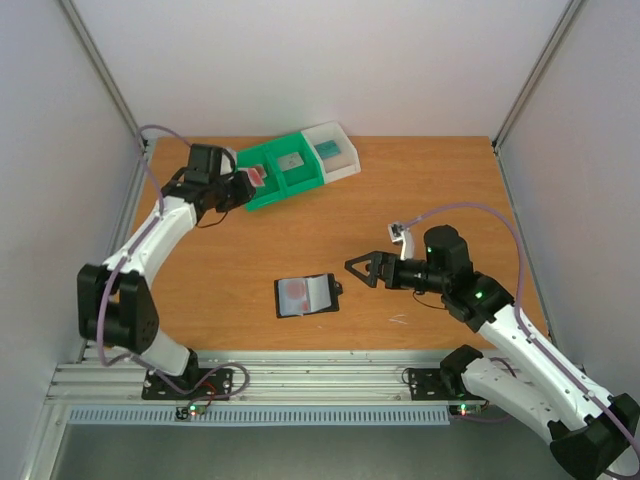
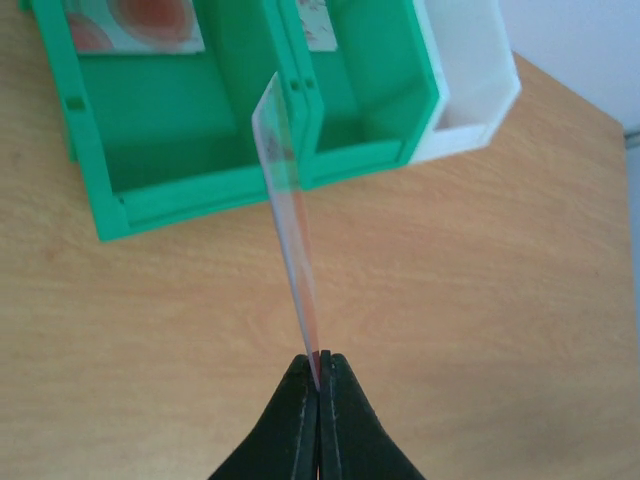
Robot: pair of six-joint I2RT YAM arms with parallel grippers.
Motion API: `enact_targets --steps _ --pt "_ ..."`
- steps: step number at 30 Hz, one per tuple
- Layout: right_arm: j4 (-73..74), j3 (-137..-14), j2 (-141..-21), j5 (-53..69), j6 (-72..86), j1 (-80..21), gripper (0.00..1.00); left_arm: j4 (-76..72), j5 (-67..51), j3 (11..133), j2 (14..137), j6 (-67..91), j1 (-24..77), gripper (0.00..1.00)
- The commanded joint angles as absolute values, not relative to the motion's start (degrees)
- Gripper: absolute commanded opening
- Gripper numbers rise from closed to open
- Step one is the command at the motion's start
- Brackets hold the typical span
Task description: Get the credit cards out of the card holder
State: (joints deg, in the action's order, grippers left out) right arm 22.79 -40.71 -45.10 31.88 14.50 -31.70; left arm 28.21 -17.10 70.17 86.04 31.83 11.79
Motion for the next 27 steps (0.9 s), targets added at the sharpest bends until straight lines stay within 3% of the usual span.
enact_targets --steps 1,17,27 --pt "21.88 -43.48 -46.57 32.89 14.01 -31.82 0.99 29.9 -16.56 77.58 93.55 29.89 9.76 0.0" --pt "22.29 -46.16 -46.74 33.11 14.1 -31.99 0.98 36.08 -11.96 99.86 115.88 29.73 7.86 0.01" --pt "26.13 -48.84 -48.28 31.47 11.97 -32.06 0.98 35.71 -12.28 104.71 123.08 30.57 7.76 0.0"
